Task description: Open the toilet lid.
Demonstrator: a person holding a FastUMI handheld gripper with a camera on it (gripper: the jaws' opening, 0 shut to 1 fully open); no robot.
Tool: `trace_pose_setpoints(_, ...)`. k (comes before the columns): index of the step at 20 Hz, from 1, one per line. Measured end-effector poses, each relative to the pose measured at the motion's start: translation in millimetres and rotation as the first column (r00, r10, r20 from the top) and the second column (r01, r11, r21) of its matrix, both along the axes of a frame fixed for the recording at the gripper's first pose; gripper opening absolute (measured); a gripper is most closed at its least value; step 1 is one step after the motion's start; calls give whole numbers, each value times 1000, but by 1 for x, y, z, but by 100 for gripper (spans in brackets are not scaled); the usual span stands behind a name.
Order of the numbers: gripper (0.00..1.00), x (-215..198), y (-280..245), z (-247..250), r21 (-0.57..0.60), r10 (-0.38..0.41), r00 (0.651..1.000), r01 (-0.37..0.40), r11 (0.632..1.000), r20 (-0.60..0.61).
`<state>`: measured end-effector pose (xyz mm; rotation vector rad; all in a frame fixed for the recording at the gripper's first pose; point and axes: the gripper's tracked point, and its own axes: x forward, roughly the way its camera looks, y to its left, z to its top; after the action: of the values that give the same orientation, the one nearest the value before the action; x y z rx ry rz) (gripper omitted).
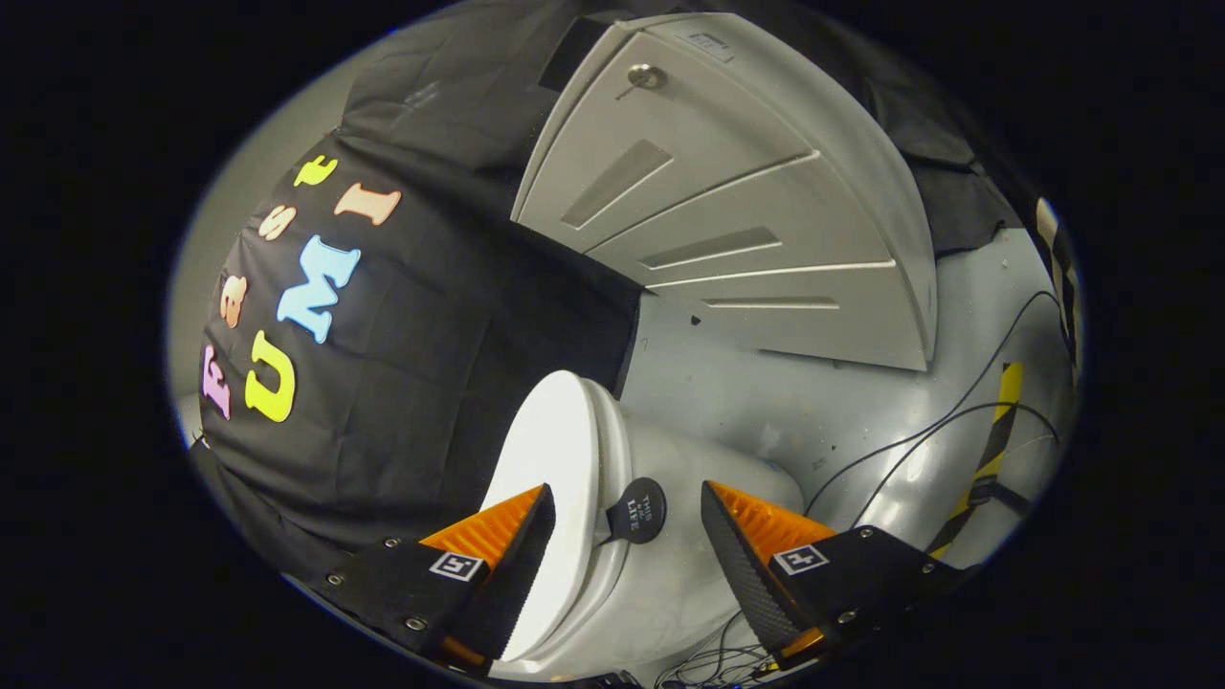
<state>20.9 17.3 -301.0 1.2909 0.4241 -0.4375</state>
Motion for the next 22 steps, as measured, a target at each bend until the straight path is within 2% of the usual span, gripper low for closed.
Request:
trace_pose_setpoints(2, 90, 5, 6, -7, 47, -8, 1000, 8, 999, -6)
trace_pose_setpoints(5, 76, 8, 17, -11, 126, -5, 1000, 5, 992, 1)
trace_pose_setpoints(7, 69, 9, 23, -17, 137, 4, 1000, -5, 991, 5)
trace_pose_setpoints(10, 64, 11, 20, -18, 155, -1, 1000, -1, 988, 12)
trace_pose_setpoints(13, 41, 9, 20, -10, 191, -10, 999, 0, 982, 49)
trace_pose_setpoints(14, 37, 12, 18, -10, 185, -18, 999, 9, 983, 47)
trace_pose_setpoints(15, 28, 12, 16, -16, 173, -25, 999, 18, 985, 39)
trace_pose_setpoints(16, 25, 12, 17, -18, 176, -24, 999, 16, 984, 42)
trace_pose_setpoints(17, 17, 11, 17, -17, 181, -25, 999, 17, 983, 44)
trace_pose_setpoints(20, 10, 8, 16, -10, 206, -30, 997, 16, 978, 66)
trace_pose_setpoints(22, 2, 10, 19, -12, 194, -30, 997, 16, 981, 70)
